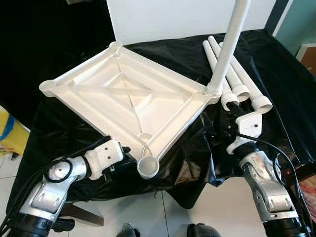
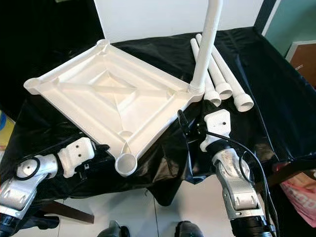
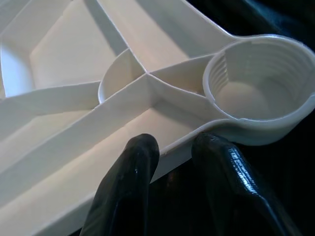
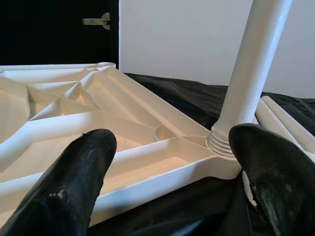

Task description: Building children table

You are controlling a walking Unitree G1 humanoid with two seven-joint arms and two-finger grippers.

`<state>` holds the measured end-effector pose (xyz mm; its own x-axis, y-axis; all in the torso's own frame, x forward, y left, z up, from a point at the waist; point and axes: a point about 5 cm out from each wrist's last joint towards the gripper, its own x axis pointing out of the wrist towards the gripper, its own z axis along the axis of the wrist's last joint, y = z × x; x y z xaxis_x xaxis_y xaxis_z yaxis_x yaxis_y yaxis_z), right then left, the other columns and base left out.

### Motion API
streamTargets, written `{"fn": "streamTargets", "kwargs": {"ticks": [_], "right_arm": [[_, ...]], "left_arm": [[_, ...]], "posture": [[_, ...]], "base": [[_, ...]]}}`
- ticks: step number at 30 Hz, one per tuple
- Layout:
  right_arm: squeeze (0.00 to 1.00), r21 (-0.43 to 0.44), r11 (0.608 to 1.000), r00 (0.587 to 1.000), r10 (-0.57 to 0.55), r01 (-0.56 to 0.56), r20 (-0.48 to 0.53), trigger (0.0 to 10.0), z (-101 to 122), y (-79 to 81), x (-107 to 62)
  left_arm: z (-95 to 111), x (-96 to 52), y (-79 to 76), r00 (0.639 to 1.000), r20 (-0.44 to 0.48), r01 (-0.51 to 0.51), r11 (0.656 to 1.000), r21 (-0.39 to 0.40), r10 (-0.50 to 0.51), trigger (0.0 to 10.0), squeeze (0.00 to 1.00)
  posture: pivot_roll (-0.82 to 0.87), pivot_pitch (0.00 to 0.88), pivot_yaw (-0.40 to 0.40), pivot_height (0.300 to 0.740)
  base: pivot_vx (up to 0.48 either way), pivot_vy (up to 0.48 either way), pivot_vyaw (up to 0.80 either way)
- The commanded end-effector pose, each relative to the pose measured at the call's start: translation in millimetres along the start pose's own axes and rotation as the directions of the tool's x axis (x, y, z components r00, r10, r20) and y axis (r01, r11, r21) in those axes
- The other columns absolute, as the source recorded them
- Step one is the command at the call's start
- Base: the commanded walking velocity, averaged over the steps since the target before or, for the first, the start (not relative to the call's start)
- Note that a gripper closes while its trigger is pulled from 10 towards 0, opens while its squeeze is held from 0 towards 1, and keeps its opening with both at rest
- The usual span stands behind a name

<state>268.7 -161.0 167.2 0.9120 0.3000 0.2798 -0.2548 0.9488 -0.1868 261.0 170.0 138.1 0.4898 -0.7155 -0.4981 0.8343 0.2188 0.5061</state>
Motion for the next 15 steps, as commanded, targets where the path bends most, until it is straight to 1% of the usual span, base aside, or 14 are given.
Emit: {"fn": "streamTargets", "kwargs": {"ticks": [1,3,4,6,7,9,10,11,12,13,14,15], "right_arm": [[0.0,0.001,1.0,1.0,-0.021,0.021,-0.006,10.0,0.8,-3.2,-3.0],[0.0,-0.003,1.0,0.999,-0.031,0.031,-0.007,10.0,1.1,-4.5,-4.3],[0.0,-0.003,1.0,0.999,-0.031,0.031,-0.007,10.0,1.1,-4.5,-4.3],[0.0,-0.005,0.999,0.999,-0.037,0.037,-0.009,10.0,0.9,-5.5,-5.0],[0.0,-0.005,0.999,0.999,-0.037,0.037,-0.009,10.0,0.9,-5.5,-5.0],[0.0,-0.006,0.999,0.999,-0.043,0.043,-0.01,10.0,1.3,-6.3,-5.7],[0.0,-0.006,0.999,0.999,-0.043,0.043,-0.01,10.0,1.3,-6.3,-5.7],[0.0,-0.007,0.999,0.999,-0.045,0.045,-0.011,10.0,1.5,-6.6,-6.1],[0.0,-0.007,0.999,0.999,-0.045,0.045,-0.011,10.0,1.5,-6.6,-6.1],[0.0,-0.008,0.999,0.999,-0.048,0.048,-0.012,10.0,1.6,-7.2,-6.5],[0.0,-0.008,0.999,0.999,-0.048,0.048,-0.012,10.0,1.6,-7.2,-6.5],[0.0,-0.009,0.999,0.999,-0.05,0.05,-0.013,10.0,1.8,-7.6,-6.9]], "left_arm": [[-6.8,11.2,-9.7,0.998,-0.049,0.041,0.999,0.02,-0.04,10.0,0.0],[-0.9,20.3,-13.4,0.998,-0.021,0.053,0.998,0.022,-0.052,10.0,0.0],[-0.9,20.3,-13.4,0.998,-0.021,0.053,0.998,0.022,-0.052,10.0,0.0],[6.4,29.4,-16.8,0.998,0.014,0.059,0.998,0.028,-0.06,10.0,0.0],[6.4,29.4,-16.8,0.998,0.014,0.059,0.998,0.028,-0.06,10.0,0.0],[16.3,42.3,-23.3,0.995,0.052,0.079,0.996,0.039,-0.081,10.0,0.0],[16.3,42.3,-23.3,0.995,0.052,0.079,0.996,0.039,-0.081,10.0,0.0],[20.9,47.7,-26.3,0.993,0.072,0.088,0.995,0.042,-0.091,10.0,0.0],[20.9,47.7,-26.3,0.993,0.072,0.088,0.995,0.042,-0.091,10.0,0.0],[25.7,52.9,-28.8,0.991,0.093,0.095,0.995,0.041,-0.098,10.0,0.0],[25.7,52.9,-28.8,0.991,0.093,0.095,0.995,0.041,-0.098,10.0,0.0],[28.8,56.3,-29.9,0.989,0.107,0.097,0.994,0.046,-0.101,10.0,0.0]], "posture": [[-0.1,0.117,0.038,0.74],[-0.11,0.12,0.047,0.74],[-0.11,0.12,0.047,0.74],[-0.11,0.12,0.047,0.74],[-0.11,0.12,0.047,0.74],[-0.12,0.126,0.057,0.74],[-0.12,0.126,0.057,0.74],[-0.12,0.126,0.057,0.74],[-0.12,0.126,0.057,0.74],[-0.12,0.126,0.057,0.74],[-0.12,0.126,0.057,0.74],[-0.13,0.13,0.057,0.74]], "base": [[0.0,0.0,0.0],[0.0,0.0,0.0],[0.0,0.0,0.0],[0.0,0.0,0.0],[0.0,0.0,0.0],[0.0,0.0,0.0],[0.0,0.0,0.0],[0.0,0.0,0.0],[0.0,0.0,0.0],[0.0,0.0,0.0],[0.0,0.0,0.0],[0.0,0.0,0.0]]}}
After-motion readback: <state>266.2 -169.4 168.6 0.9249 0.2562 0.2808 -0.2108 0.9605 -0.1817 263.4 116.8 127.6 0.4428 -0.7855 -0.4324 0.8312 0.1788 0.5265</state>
